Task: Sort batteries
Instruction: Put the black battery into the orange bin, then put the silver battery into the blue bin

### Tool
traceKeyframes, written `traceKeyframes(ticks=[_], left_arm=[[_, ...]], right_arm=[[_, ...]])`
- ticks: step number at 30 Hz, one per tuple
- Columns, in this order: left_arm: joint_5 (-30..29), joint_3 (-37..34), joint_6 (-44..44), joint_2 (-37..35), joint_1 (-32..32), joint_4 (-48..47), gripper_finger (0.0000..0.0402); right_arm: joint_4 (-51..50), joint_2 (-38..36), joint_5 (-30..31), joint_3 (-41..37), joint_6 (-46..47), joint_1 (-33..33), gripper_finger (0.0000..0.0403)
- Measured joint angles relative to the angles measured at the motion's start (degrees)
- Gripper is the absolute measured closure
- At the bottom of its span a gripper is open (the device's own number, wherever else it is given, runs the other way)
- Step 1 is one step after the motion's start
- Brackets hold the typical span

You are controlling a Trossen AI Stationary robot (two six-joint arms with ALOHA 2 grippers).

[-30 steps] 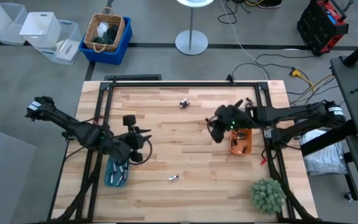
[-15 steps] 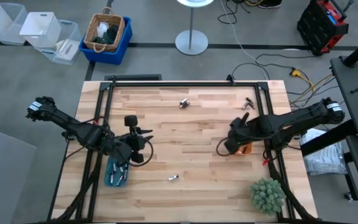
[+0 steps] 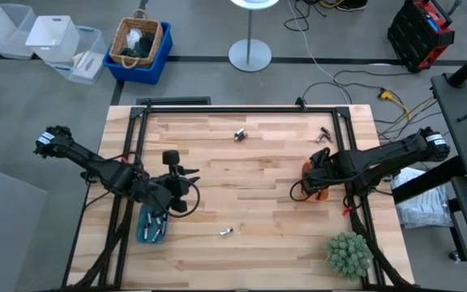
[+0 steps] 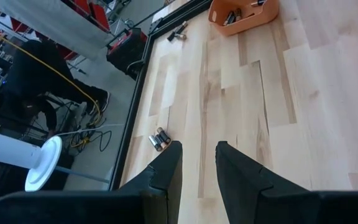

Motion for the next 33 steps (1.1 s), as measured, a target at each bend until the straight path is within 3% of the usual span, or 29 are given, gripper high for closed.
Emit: traceKeyframes(ticks=[8,13,17,25,33], left_arm=[[0.02,0.02,0.00,0.00,0.00,0.00,0.0323],[0.01,0.02,-0.05,0.00,0.01,0.00,0.0323],[0.00,0.02,-0.37,0.00,0.02,0.51,0.0323],[-0.02,0.04,-0.57,-0.02,0.00,6.61,0.0323],[-1.08,0.04,-0.49,-0.02,0.00,13.31,0.0323]], right_arm=[[0.02,0.00,0.00,-0.02,0.47,0.00,0.0290],[0.34,0.00,0.69,-0.04,0.11,0.00,0.0277],[4.47,0.00,4.63,0.02,-2.66,0.61,0.0273],[30.92,0.00,18.00,0.02,-29.17,4.45,0.0291],[62.84,0.50,16.27,-3.32,-62.19,8.53,0.0318]])
